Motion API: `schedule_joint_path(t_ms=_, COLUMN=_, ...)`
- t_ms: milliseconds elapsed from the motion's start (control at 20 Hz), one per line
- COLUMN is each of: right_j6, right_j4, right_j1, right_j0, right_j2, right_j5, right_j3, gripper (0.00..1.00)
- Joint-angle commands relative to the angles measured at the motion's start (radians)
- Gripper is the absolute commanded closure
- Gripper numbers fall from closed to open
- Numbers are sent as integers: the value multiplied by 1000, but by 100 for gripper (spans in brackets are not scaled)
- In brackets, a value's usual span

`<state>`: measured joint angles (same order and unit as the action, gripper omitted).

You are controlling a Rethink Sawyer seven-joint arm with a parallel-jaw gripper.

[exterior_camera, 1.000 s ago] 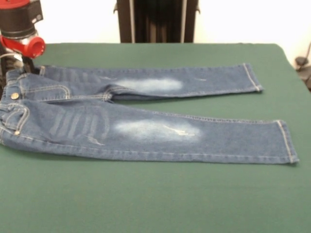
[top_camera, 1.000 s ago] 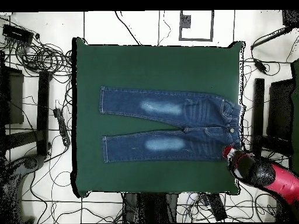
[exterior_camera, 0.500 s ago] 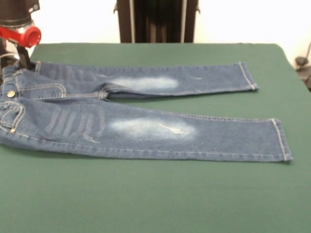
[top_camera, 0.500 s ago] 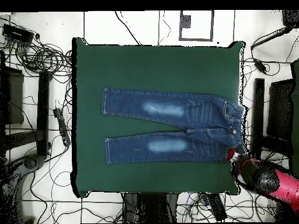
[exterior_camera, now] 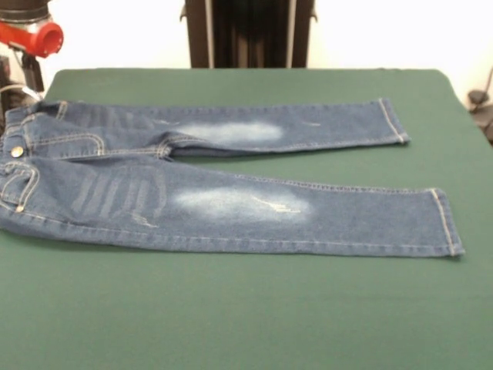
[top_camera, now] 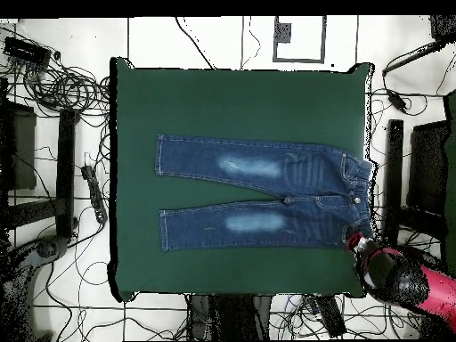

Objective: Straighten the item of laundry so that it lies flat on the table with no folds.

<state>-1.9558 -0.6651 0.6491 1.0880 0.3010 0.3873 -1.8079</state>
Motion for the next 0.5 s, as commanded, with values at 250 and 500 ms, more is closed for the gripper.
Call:
schedule_joint_path(t_ms=250, right_j6=-93, right_j4=-64, right_j1=-31, right_j0=-118, right_j2=-55, right_j5=-116, right_j3=-129, gripper=100)
schedule_joint_path(t_ms=500, right_j6=-166, right_j4=-47, right_j1=-34, right_j0=-191, right_j2=-133, right_j5=-187, right_j3=-158, gripper=100)
